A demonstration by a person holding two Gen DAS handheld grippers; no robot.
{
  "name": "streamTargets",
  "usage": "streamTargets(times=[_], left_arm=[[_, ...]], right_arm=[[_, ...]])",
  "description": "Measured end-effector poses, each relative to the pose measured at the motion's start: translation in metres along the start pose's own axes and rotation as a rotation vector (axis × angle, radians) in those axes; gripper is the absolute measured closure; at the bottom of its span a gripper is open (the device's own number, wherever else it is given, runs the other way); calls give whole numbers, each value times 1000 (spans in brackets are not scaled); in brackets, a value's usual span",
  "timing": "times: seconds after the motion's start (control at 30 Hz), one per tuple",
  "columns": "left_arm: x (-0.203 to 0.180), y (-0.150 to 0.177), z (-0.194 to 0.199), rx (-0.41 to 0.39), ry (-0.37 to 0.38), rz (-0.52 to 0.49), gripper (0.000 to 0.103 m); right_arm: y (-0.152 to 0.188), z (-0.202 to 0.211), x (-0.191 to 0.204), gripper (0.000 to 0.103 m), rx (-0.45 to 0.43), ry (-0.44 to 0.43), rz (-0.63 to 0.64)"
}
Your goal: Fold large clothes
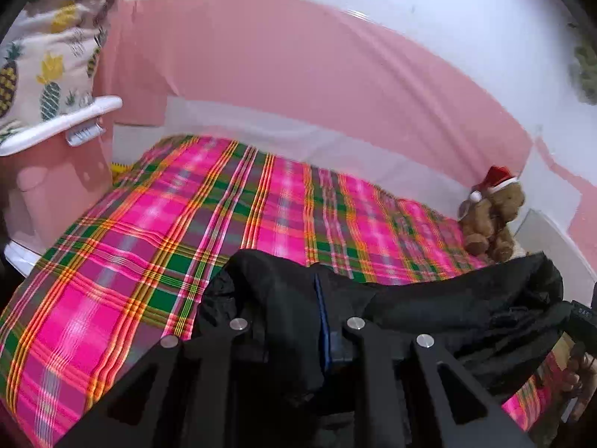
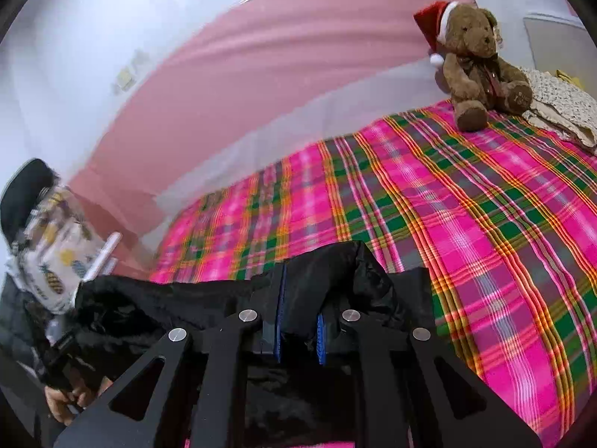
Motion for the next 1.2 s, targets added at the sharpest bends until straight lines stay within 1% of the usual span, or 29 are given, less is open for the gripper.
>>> streamTargets(times=[0.1, 0.23, 0.4, 0.5, 0.63, 0.77, 0.83, 0.87, 0.97, 1.03, 1.1, 1.2], left_arm=[[8, -2, -44, 65, -26, 19, 83], [18, 4, -93, 139, -49, 51, 82], [21, 13, -124, 160, -58, 54, 78], [22, 14, -133, 161, -51, 60, 77], [22, 10, -134, 173, -32, 71, 75], [28, 1, -122, 172, 21, 117, 69], [30, -5, -117, 162, 49, 135, 62], [30, -7, -115, 160, 58, 143, 61], [31, -18, -109, 161, 91, 171, 49], [33, -23, -107, 149, 120, 194, 35], [37, -29, -105, 139, 132, 225, 27], [40, -35, -96, 102, 98, 222, 26]], right_arm=[[-9, -41, -5, 90, 61, 51, -5], [-9, -96, -20, 89, 154, 100, -24], [3, -140, -36, 87, 231, 117, -40], [7, -153, -40, 85, 254, 107, -43], [4, -153, -43, 84, 253, 69, -70], [-9, -134, -44, 79, 213, -11, -95], [-15, -125, -43, 76, 201, -42, -96], [-18, -123, -42, 76, 198, -52, -96], [-27, -118, -40, 71, 210, -100, -122], [-31, -122, -46, 59, 243, -164, -179], [-34, -123, -53, 53, 266, -211, -238], [-36, -116, -52, 52, 255, -227, -239]])
Point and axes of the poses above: each gripper's, at about its wrist camera, not at the fingertips, and z roughly against the way its jaws point, x to its left, y to its underside, the point moved 1 cm from there along -z, roughly the way its jaws point, and after that the axes turned 4 degrees about x, right-handed, at the moved point
